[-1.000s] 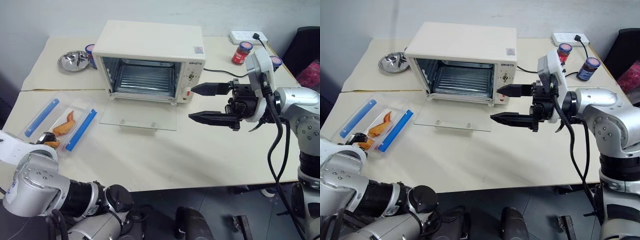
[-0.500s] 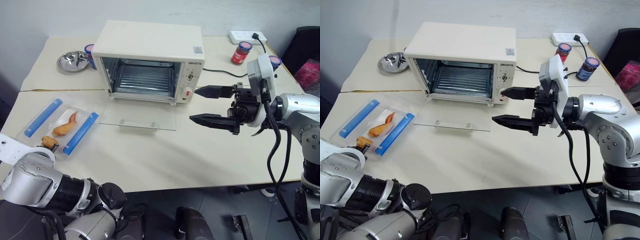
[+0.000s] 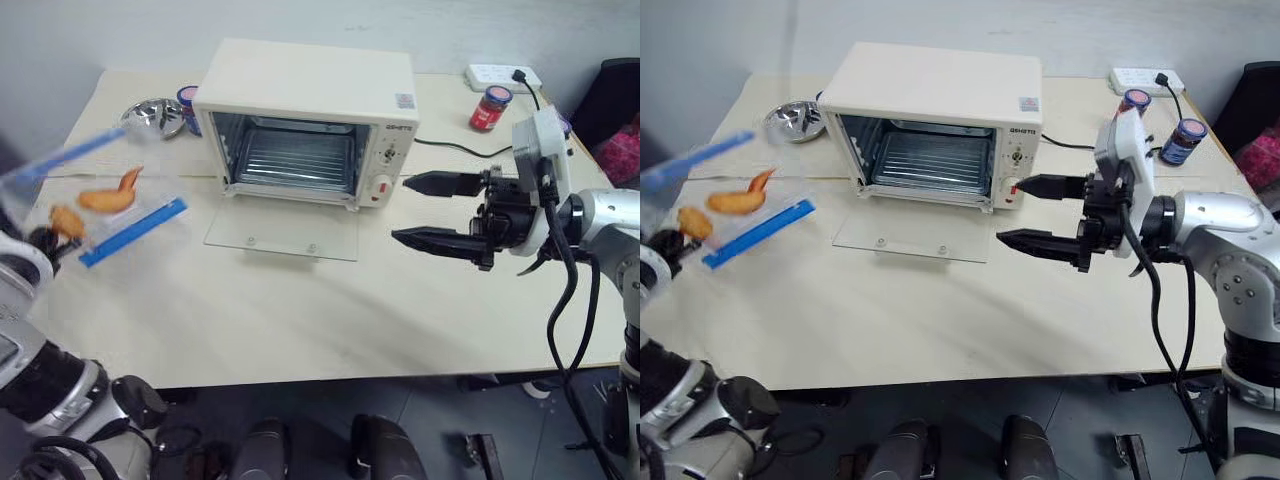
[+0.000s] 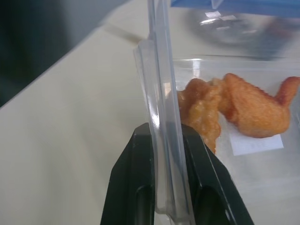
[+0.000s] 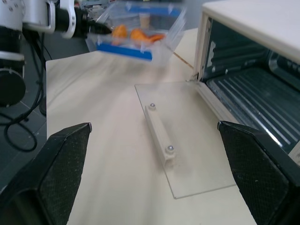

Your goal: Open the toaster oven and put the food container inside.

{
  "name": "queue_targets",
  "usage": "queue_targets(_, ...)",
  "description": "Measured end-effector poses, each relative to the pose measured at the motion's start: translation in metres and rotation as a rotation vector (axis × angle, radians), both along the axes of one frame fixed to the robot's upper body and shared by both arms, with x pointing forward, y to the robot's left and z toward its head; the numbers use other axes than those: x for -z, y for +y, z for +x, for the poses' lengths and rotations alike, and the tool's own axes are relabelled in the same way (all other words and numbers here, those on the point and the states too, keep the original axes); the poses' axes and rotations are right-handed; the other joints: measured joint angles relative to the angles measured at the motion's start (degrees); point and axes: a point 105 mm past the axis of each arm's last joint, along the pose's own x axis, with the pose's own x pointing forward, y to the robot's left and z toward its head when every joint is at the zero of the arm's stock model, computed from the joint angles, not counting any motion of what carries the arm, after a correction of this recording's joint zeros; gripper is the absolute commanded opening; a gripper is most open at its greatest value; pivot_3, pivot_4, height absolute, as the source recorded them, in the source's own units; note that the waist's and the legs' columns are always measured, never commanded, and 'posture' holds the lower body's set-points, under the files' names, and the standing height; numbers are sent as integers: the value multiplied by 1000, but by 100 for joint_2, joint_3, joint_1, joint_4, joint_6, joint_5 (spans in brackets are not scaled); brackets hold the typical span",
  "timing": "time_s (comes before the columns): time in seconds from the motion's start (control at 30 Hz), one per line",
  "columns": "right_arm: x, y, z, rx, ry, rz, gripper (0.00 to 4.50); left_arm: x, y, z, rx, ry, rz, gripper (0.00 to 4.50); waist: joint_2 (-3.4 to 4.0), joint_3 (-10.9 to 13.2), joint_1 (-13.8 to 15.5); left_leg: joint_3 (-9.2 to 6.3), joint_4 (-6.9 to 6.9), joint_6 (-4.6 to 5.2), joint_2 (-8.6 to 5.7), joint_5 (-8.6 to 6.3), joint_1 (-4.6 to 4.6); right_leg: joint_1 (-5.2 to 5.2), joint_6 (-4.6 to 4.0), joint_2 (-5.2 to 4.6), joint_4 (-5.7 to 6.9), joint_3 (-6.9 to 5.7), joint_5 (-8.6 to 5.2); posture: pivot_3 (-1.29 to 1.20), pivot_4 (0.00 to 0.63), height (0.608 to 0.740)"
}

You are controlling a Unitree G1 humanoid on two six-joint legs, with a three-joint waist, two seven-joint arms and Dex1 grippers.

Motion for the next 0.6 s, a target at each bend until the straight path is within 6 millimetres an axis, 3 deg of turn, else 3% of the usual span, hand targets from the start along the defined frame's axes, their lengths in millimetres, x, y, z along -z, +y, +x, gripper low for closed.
queue_targets(0.1,3,-4,-1,30,12,15,4500,-16,-14,-2,162,-25,44,410,2,1,-12,2,-4,0,-11,-4,2,-1,0,8,-2,-2,0,0,150,740)
queue_targets(0.2,2,-5,-2,43,7,17,4500,-14,-58,-1,473,-18,61,410,2,1,26,-3,5,-1,-9,-3,1,8,-1,10,-5,-8,-1,0,150,740)
queue_targets(0.3,4,-8,-4,67,15,11,4500,-11,-88,-5,683,7,76,410,1,1,-24,3,7,-1,-8,-3,3,7,1,15,-5,1,0,0,150,740)
queue_targets(0.47,-1,-15,-4,109,2,34,4500,-17,-100,2,737,15,84,410,3,2,-74,12,-3,-7,-2,0,12,5,-1,26,-3,4,-1,0,150,740)
queue_targets(0.6,-1,-16,-6,117,0,29,4500,3,-114,18,749,116,82,410,3,2,-36,14,-2,-6,-6,0,10,5,-1,22,-5,6,-1,0,150,740)
